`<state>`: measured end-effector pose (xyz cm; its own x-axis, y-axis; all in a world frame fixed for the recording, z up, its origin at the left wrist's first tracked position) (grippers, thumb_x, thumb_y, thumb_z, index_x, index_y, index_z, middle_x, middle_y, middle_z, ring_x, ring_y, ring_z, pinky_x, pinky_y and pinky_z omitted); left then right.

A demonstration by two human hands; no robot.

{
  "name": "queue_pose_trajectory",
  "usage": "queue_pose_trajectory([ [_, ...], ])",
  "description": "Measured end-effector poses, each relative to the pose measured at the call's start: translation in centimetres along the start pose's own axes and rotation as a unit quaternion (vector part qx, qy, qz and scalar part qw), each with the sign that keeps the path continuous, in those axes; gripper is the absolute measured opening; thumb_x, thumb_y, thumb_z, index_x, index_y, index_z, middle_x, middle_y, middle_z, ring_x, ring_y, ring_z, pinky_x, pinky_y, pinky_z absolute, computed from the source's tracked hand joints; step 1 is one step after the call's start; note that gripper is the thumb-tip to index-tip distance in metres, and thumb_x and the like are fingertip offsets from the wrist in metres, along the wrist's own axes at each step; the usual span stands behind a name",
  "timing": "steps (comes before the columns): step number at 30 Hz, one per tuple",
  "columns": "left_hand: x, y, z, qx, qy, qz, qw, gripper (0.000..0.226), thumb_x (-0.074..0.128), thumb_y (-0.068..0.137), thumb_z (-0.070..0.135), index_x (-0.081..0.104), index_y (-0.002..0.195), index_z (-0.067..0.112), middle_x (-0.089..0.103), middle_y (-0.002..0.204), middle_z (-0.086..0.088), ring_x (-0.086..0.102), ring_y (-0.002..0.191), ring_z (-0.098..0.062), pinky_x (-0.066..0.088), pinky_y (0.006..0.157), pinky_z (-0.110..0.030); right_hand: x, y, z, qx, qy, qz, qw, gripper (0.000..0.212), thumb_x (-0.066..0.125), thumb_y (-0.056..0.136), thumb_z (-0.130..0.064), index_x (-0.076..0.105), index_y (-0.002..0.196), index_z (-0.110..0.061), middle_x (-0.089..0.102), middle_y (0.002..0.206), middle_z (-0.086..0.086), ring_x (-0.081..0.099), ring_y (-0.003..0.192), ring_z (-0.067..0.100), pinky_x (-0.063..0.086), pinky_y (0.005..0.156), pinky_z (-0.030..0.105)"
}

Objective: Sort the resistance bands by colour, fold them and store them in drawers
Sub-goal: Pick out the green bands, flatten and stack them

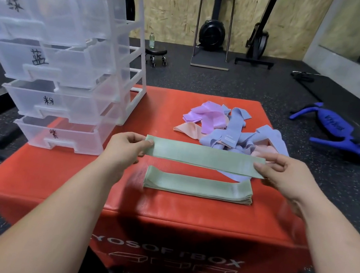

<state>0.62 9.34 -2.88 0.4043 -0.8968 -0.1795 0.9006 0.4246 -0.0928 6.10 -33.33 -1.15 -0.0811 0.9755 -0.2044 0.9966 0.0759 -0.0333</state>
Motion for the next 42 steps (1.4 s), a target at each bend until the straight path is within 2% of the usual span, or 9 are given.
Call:
queue_pose_trajectory([
  [6, 0.4, -0.7, -0.2, 0.012, 0.102, -0.03, 0.994, 0.014, 0.085, 0.088, 0.015, 0.075, 0.096, 0.012, 0.069, 0.072, 0.0, 0.056, 0.053, -0.005, 0.043, 0.052, -0.017, -0.3, -0.1, 0.7, -0.01, -0.093, 0.026, 0.995, 0.022, 0.085, 0.084, -0.008, 0.074, 0.103, -0.011, 0.071, 0.071, 0.008, 0.061, 0.063, 0.019, 0.053, 0.071, 0.038],
  [9, 0.3, -0.6, 0.1, 0.062, 0.222, -0.012, 0.973, 0.018, 0.085, 0.084, 0.028, 0.073, 0.097, 0.026, 0.077, 0.082, 0.002, 0.07, 0.074, -0.013, 0.054, 0.067, -0.031, 0.1, 0.1, 0.7, -0.025, -0.167, 0.027, 0.985, 0.025, 0.089, 0.08, -0.012, 0.075, 0.1, -0.018, 0.069, 0.07, 0.003, 0.061, 0.061, 0.022, 0.055, 0.073, 0.041],
  [14, 1.7, -1.0, 0.5, 0.095, 0.352, -0.039, 0.93, 0.02, 0.081, 0.082, 0.031, 0.069, 0.098, 0.032, 0.074, 0.083, 0.009, 0.067, 0.08, -0.012, 0.049, 0.065, -0.031, 1.3, 0.5, -0.5, -0.069, -0.297, 0.035, 0.952, 0.025, 0.089, 0.078, -0.019, 0.076, 0.098, -0.023, 0.071, 0.076, -0.003, 0.061, 0.094, 0.013, 0.044, 0.077, 0.031],
  [18, 2.4, -1.0, 0.9, 0.121, 0.397, -0.033, 0.909, 0.012, 0.076, 0.086, 0.029, 0.069, 0.095, 0.032, 0.07, 0.08, 0.011, 0.063, 0.077, -0.006, 0.044, 0.062, -0.029, 1.3, 0.7, -0.2, -0.072, -0.333, 0.045, 0.939, 0.024, 0.089, 0.076, -0.019, 0.076, 0.096, -0.023, 0.072, 0.074, -0.005, 0.061, 0.099, 0.013, 0.051, 0.089, 0.034],
  [23, 3.3, -1.0, 0.7, 0.145, 0.448, -0.047, 0.881, 0.011, 0.073, 0.086, 0.026, 0.067, 0.092, 0.033, 0.068, 0.076, 0.011, 0.065, 0.08, -0.016, 0.055, 0.07, -0.035, 1.9, 1.0, 0.7, -0.068, -0.358, 0.023, 0.931, 0.024, 0.09, 0.075, -0.019, 0.076, 0.093, -0.024, 0.072, 0.076, -0.005, 0.062, 0.07, 0.006, 0.041, 0.064, 0.024],
  [27, 3.5, -0.9, 0.3, 0.151, 0.471, -0.057, 0.867, 0.013, 0.072, 0.083, 0.027, 0.07, 0.095, 0.032, 0.067, 0.083, 0.009, 0.065, 0.087, -0.021, 0.057, 0.074, -0.038, 2.4, 0.9, 1.3, -0.077, -0.42, 0.019, 0.904, 0.025, 0.089, 0.074, -0.025, 0.077, 0.096, -0.029, 0.07, 0.083, -0.007, 0.063, 0.078, 0.011, 0.04, 0.065, 0.024],
  [36, 6.1, -1.6, -0.3, 0.232, 0.477, -0.172, 0.83, 0.061, 0.082, 0.082, 0.049, 0.061, 0.137, 0.034, 0.056, 0.133, 0.006, 0.054, 0.126, -0.021, 0.047, 0.106, -0.042, 4.9, 0.3, 1.3, -0.145, -0.476, -0.088, 0.863, 0.048, 0.086, 0.073, -0.054, 0.07, 0.116, -0.042, 0.064, 0.118, -0.016, 0.052, 0.115, 0.015, 0.045, 0.1, 0.038],
  [39, 7.5, -2.4, -1.2, 0.235, 0.514, -0.228, 0.793, 0.084, 0.089, 0.073, 0.051, 0.053, 0.147, 0.037, 0.055, 0.142, 0.008, 0.051, 0.131, -0.019, 0.047, 0.107, -0.043, 5.9, 0.1, 2.5, -0.128, -0.521, -0.146, 0.831, 0.07, 0.085, 0.063, -0.062, 0.064, 0.128, -0.044, 0.064, 0.126, -0.017, 0.051, 0.123, 0.015, 0.045, 0.104, 0.039],
  [42, 7.9, -2.3, -1.6, 0.234, 0.531, -0.228, 0.781, 0.08, 0.089, 0.075, 0.046, 0.053, 0.145, 0.039, 0.061, 0.136, 0.01, 0.057, 0.125, -0.019, 0.05, 0.101, -0.041, 5.6, 0.3, 3.0, -0.112, -0.534, -0.142, 0.826, 0.068, 0.089, 0.069, -0.052, 0.063, 0.132, -0.044, 0.065, 0.125, -0.011, 0.056, 0.12, 0.016, 0.049, 0.098, 0.037],
])
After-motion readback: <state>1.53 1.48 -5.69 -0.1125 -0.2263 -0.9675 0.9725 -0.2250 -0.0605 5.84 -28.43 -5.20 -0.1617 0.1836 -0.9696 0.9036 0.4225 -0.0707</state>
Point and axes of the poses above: each hand's wrist, its own y-axis towards the middle knuckle, its own x-axis out of the palm, z = x × y, the point moved 10 cm from there along y, towards the middle knuckle
